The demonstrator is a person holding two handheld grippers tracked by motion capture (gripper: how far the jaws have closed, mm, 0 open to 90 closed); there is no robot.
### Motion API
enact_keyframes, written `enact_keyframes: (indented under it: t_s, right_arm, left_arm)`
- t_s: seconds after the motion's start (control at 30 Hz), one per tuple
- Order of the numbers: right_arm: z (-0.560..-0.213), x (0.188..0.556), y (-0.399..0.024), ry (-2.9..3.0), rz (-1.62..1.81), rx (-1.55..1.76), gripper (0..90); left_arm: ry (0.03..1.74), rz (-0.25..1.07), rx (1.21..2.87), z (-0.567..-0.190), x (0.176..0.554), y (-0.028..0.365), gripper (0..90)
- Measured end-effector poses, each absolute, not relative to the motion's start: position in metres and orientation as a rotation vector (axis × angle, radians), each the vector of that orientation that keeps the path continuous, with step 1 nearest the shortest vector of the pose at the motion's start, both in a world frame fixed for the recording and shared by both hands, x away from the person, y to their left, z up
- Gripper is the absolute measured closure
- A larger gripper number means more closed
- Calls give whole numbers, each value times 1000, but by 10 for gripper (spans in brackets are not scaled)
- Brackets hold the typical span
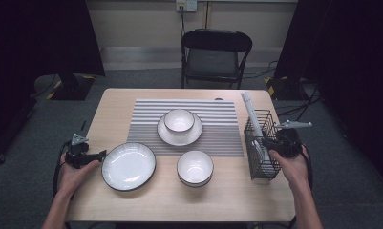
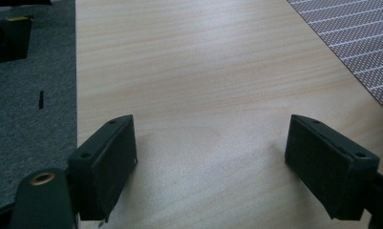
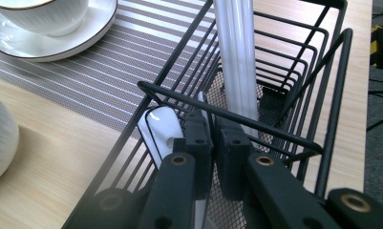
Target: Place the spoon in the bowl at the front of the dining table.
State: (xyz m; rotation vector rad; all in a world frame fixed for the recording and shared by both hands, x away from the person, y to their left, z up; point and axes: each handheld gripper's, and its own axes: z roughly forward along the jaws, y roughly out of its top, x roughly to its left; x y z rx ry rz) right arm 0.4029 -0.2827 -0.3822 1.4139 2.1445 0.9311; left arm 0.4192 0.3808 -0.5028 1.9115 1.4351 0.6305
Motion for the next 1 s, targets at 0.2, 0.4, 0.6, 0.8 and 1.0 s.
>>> enact_keyframes:
  t_s: [0.2,0.4,0.6,0.8,1.0]
  right_arm:
    - [-381,400,-290,2142,1001,1412,858]
    - [-379,396,-295,2170,1047,1375,857]
    - [-379,398,-293,2210,1045,1350,853]
    - [-378,397,-293,2225,1062,1324,851]
    - [-378,394,-294,2220,1081,1306,847]
  left_arm:
    - [1435,630,1911,-503,419,381,175]
    - [1435,631,1911,-503,419,381,176]
    - [1435,631,1911,-503,419,381,175]
    - [1435,631,1911,-503,419,381,176]
    - [1435,630,1911,-503,419,381,175]
